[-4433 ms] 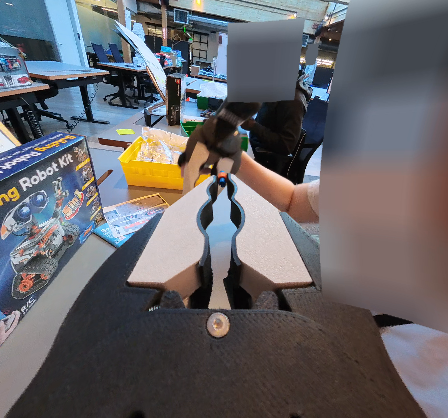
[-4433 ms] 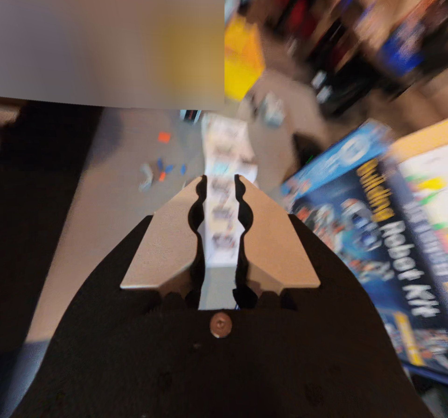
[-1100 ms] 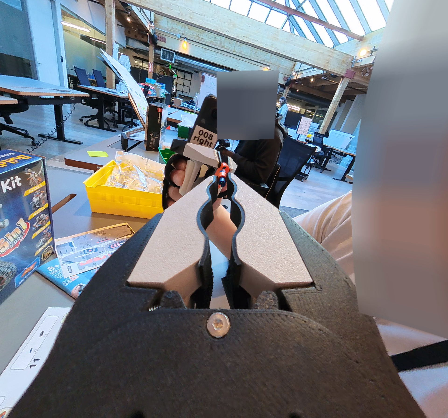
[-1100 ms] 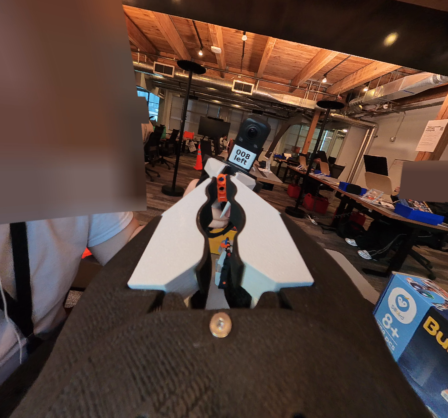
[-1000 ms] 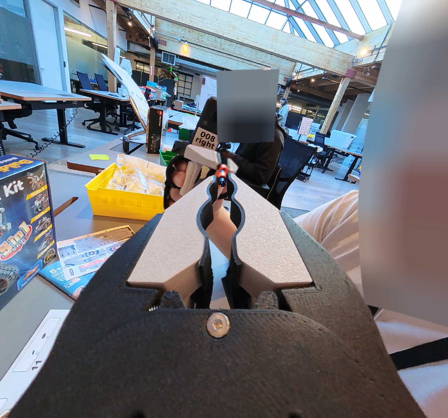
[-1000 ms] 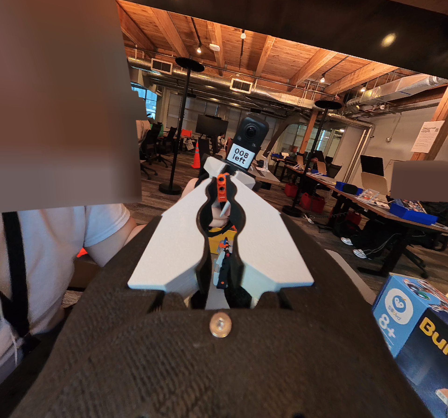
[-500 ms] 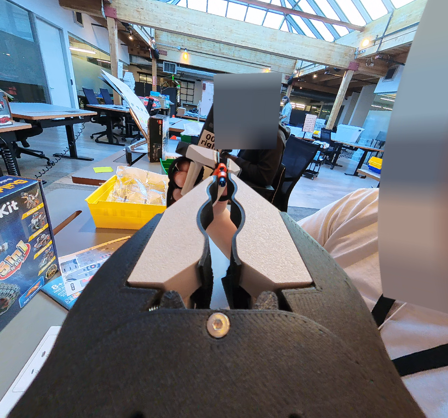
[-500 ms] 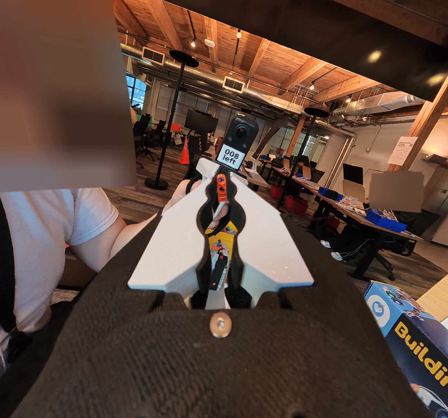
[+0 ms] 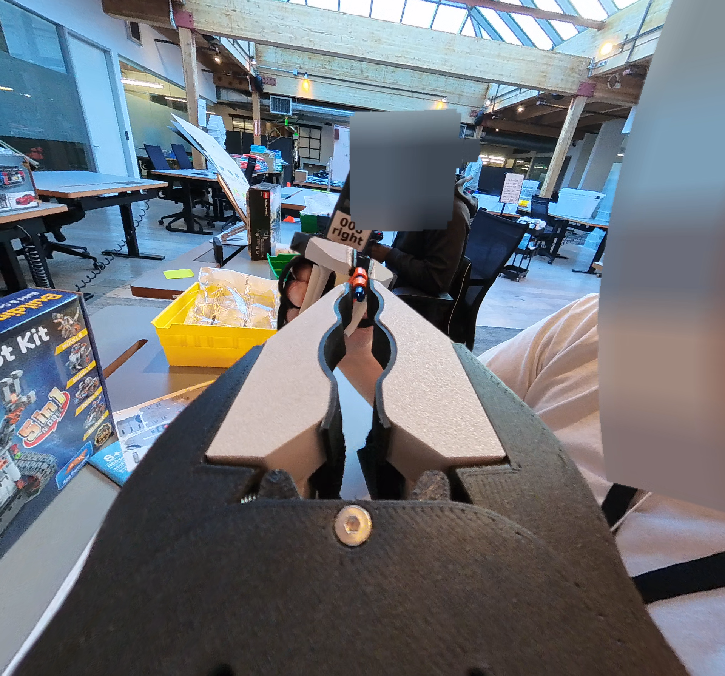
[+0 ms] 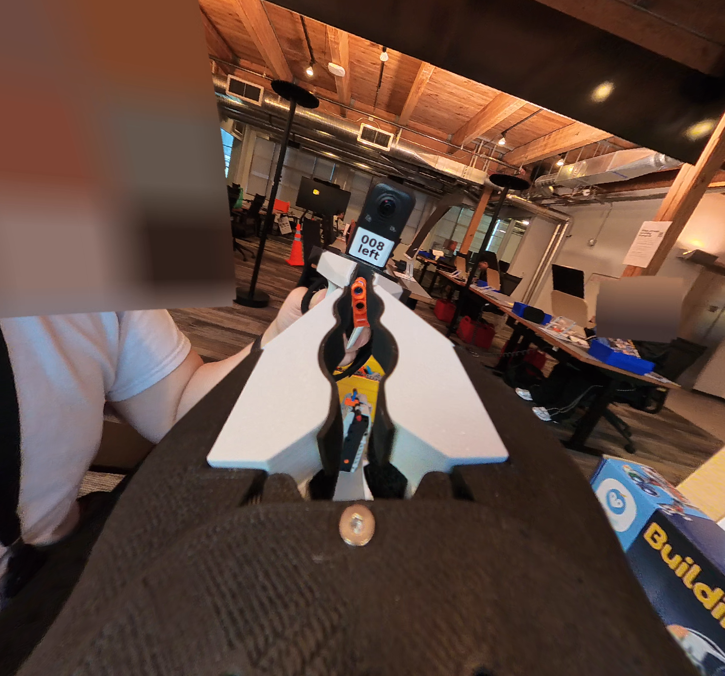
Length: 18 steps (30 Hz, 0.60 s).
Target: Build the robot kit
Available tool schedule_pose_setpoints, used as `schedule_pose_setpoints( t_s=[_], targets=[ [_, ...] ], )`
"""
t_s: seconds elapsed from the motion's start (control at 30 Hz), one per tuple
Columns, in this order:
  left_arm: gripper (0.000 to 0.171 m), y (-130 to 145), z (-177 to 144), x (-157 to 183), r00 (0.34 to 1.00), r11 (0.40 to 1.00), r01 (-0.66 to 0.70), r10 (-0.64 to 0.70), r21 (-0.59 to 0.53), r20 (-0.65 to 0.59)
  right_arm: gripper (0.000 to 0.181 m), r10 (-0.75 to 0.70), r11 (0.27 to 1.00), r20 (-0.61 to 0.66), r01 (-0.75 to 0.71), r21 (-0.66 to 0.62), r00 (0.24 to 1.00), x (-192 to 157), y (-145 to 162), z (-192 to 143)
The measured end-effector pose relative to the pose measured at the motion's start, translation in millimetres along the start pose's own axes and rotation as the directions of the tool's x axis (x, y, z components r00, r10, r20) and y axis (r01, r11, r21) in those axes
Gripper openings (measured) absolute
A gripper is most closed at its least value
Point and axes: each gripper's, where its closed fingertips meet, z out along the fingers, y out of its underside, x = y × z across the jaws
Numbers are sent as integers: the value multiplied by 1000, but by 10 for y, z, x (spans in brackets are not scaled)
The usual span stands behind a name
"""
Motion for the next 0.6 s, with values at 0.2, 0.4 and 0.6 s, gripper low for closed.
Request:
schedule_pose_setpoints(
  t_s=[0.2, 0.4, 0.6],
  targets=[
    [5, -33, 1, 31, 999, 999, -37, 37, 16, 13, 5, -78, 997, -45, 79, 7, 996, -29, -50, 20],
    [5, -21, -6, 78, 1000, 1000, -2, 3, 8, -29, 5, -114, 993, -34, 114, 13, 993, -76, -50, 30],
    [5, 11, 21, 147, 997, 1000, 16, -16, -10, -72, 5, -181, 983, -16, 181, 12, 983, -139, -51, 8]
  ],
)
